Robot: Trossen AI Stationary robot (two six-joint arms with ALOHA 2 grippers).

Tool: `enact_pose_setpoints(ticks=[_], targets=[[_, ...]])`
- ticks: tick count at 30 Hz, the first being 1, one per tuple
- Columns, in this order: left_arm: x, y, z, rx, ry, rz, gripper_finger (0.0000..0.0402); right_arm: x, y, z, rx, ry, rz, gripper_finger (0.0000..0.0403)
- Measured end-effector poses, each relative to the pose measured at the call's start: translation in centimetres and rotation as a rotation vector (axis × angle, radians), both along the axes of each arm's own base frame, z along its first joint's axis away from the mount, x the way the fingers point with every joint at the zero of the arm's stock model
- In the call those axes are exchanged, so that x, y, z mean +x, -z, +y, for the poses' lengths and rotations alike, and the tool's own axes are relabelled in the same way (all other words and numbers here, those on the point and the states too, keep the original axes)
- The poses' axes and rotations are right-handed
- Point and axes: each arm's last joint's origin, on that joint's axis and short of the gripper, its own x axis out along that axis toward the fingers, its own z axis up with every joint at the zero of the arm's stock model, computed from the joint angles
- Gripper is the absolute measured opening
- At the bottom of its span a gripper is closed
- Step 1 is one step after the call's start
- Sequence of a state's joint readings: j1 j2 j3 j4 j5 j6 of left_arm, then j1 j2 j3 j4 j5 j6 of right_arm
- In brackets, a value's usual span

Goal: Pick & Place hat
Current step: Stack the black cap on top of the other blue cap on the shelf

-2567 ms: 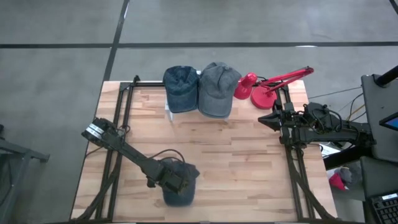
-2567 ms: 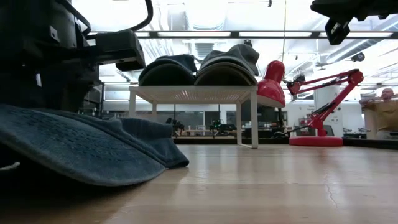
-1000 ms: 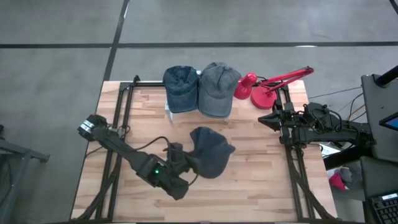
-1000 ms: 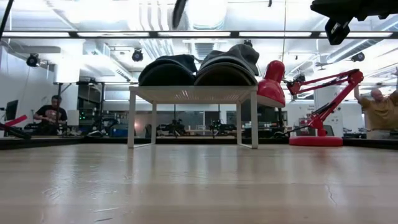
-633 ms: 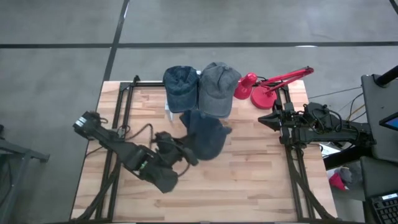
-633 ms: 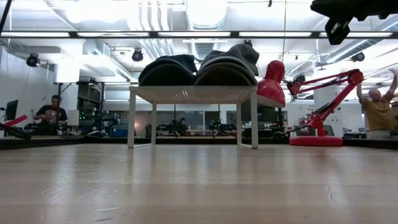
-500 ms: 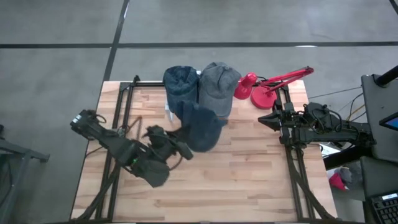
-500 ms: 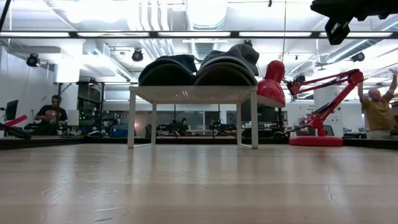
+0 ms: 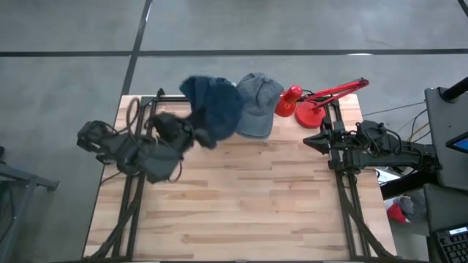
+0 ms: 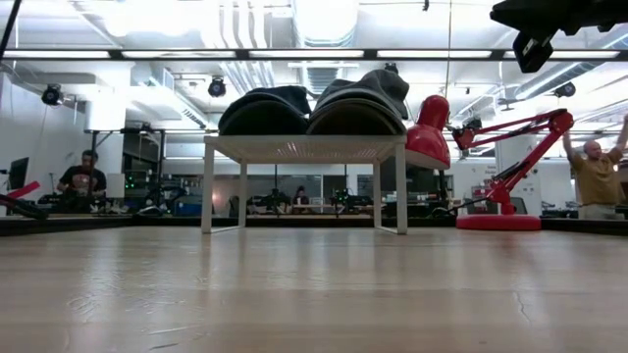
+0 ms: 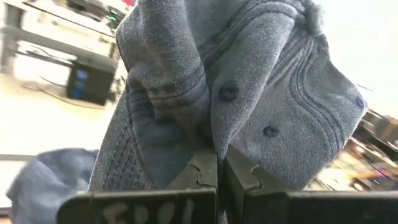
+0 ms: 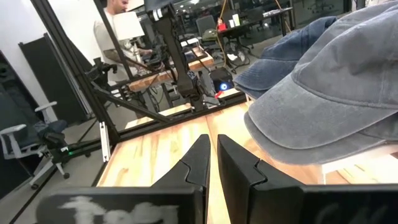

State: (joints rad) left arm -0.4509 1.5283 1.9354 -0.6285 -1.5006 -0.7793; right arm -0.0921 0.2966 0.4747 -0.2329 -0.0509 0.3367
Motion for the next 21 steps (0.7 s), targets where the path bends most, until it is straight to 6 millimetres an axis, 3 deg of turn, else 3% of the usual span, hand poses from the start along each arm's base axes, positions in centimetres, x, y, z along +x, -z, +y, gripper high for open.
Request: enact_pose_setpoints(ticks=[8, 21], targets=[[0.2, -0.9, 3.9, 0.023, -0.153, 0.035, 0.0, 0.0, 0.0, 0.0, 0.0, 0.0, 0.0, 0.0028], [1.4, 0.1, 8.7, 0.003, -0.268, 0.039, 0.0, 0.0, 0.0, 0.0, 0.0, 0.0, 0.001, 0.0028]])
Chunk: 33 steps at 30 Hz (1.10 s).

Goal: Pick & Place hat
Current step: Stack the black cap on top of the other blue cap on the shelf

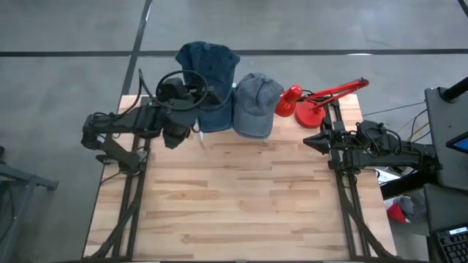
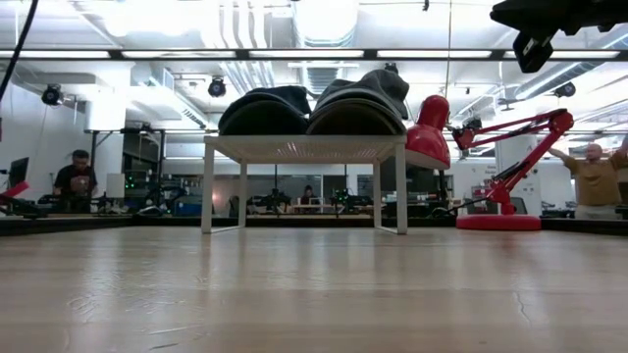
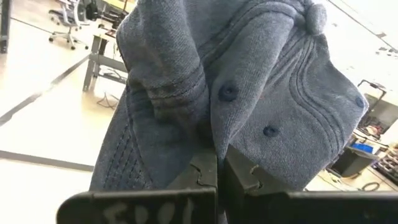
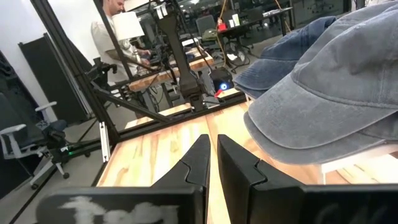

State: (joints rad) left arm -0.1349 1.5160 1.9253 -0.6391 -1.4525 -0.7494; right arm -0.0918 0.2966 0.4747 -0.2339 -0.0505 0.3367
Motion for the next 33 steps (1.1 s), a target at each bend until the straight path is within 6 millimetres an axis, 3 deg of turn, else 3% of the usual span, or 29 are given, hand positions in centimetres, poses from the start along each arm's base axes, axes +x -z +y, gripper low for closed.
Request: enact_pose_setpoints(ticks=[9, 18, 23, 33], targets=[[0.2, 1.0, 2.4, -0.068, 0.021, -0.043, 0.0, 0.0, 0.0, 0.0, 0.0, 0.0, 0.002, 0.0028], [-0.8, 3.9, 5.5, -0.291, 0.003, -0.066, 0.0, 0.0, 0.0, 0.0, 0.0, 0.0, 0.002, 0.0028], [-0.2, 5.2, 7.0, -0.379, -0.024, -0.064, 0.0, 0.0, 0.0, 0.0, 0.0, 0.0, 0.002, 0.0028], [0.1, 6.0, 9.1, -0.491, -0.032, -0.099, 0.0, 0.0, 0.0, 0.0, 0.0, 0.0, 0.002, 0.0028]])
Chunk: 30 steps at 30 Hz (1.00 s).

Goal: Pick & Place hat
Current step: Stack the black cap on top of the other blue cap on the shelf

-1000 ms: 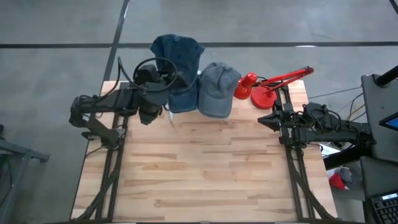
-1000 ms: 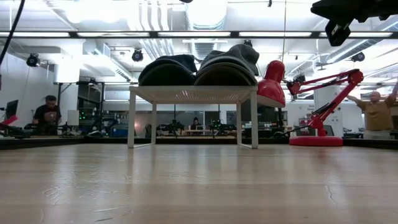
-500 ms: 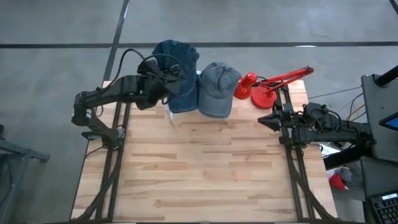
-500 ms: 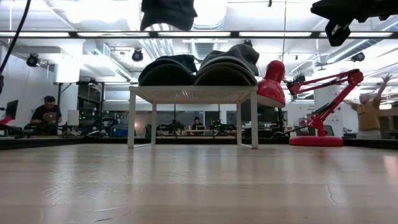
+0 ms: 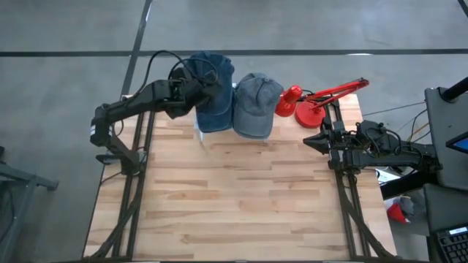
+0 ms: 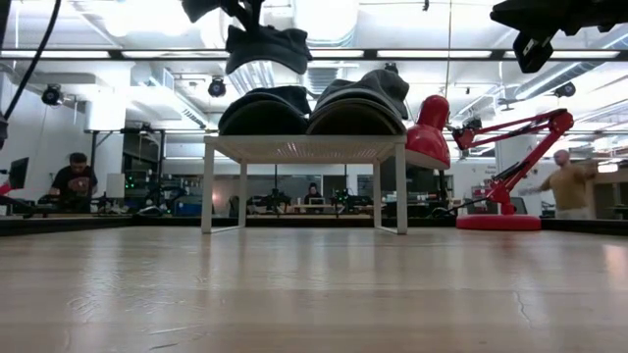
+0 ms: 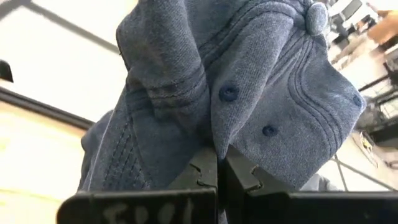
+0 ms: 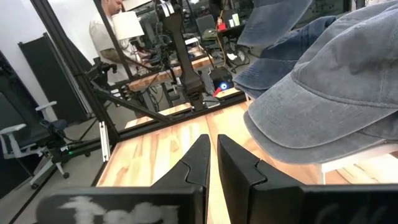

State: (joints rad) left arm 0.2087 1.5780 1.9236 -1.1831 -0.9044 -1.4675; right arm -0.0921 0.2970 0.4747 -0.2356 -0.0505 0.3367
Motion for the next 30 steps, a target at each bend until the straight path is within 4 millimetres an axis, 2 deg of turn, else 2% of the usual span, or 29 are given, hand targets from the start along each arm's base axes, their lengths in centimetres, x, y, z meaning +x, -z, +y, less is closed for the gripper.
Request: enact_pose_setpoints(ticks=[5, 14, 30], targets=[[-0.2, 0.4, 0.6, -0.084, 0.019, -0.017, 0.0, 0.0, 0.0, 0.0, 0.0, 0.0, 0.0, 0.0028], [0.3, 2.5, 1.2, -0.173, -0.005, -0.029, 0.0, 0.0, 0.0, 0.0, 0.0, 0.0, 0.0, 0.0028], [1.2, 5.5, 1.5, -0.212, -0.014, -0.016, 0.0, 0.0, 0.0, 0.0, 0.001, 0.0, 0.003, 0.0028]])
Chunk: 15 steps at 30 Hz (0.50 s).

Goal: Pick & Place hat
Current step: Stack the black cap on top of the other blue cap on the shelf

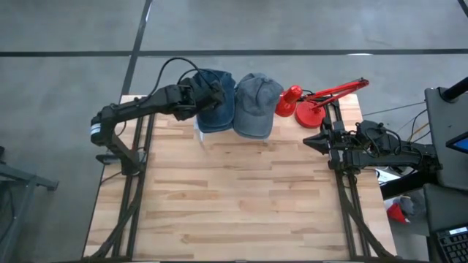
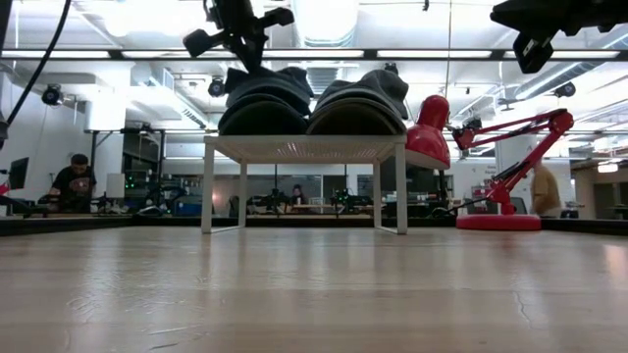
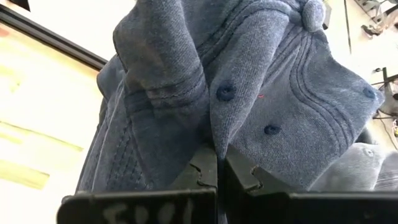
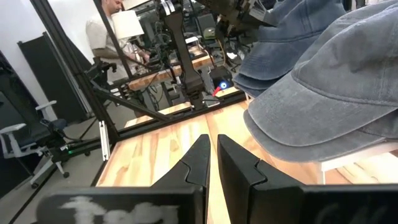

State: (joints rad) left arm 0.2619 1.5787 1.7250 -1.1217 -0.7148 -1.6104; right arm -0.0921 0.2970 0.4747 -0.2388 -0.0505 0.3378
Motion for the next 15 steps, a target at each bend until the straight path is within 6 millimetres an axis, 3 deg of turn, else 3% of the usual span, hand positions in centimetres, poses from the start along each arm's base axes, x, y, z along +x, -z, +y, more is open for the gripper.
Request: enact_pose_setpoints(ticks=[15], targets=[[0.6, 1.1, 0.1, -0.006, 0.018, -0.018, 0.0, 0.0, 0.4, 0.0, 0.003, 0.0, 0.038, 0.0028]])
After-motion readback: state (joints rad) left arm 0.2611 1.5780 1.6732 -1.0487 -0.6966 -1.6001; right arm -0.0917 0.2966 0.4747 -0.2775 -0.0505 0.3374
